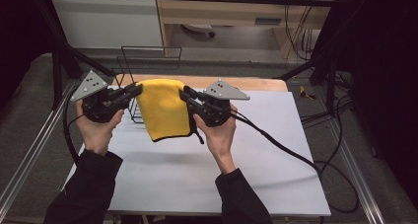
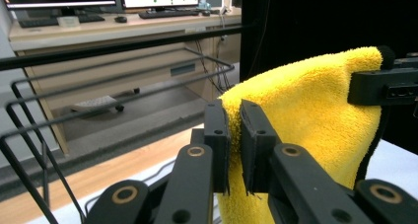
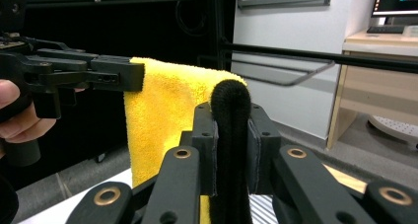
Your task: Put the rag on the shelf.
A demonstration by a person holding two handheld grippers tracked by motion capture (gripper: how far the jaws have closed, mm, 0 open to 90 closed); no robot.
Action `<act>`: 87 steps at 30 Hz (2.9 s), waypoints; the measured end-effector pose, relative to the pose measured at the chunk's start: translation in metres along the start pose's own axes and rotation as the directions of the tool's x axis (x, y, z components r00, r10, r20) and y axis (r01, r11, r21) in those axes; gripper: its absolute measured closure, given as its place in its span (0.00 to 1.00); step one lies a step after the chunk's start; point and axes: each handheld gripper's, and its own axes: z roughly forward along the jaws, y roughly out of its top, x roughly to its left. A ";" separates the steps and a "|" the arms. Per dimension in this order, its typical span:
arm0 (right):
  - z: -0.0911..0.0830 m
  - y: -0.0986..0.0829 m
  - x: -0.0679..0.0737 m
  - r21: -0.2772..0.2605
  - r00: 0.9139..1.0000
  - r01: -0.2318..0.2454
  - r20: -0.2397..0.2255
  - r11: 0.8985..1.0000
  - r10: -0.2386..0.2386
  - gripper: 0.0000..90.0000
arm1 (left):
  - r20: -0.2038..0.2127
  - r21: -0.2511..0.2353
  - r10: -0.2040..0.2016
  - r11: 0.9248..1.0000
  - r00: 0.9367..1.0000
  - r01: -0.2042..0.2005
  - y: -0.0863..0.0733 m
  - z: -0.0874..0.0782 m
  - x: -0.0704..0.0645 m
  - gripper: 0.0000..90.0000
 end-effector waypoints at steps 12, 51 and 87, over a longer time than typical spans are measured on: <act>0.013 0.025 0.000 -0.034 1.000 0.016 0.002 0.999 -0.016 0.87 | -0.010 -0.036 0.012 0.999 1.000 -0.012 0.021 -0.006 0.013 0.92; 0.048 0.089 -0.006 -0.117 0.999 0.042 0.024 0.992 -0.039 0.87 | -0.074 -0.099 0.028 0.995 0.997 -0.035 0.088 -0.003 0.045 0.92; 0.087 0.135 -0.011 -0.200 0.997 0.071 0.039 0.977 -0.064 0.87 | -0.135 -0.258 -0.021 0.966 0.991 -0.015 0.119 0.000 0.077 0.92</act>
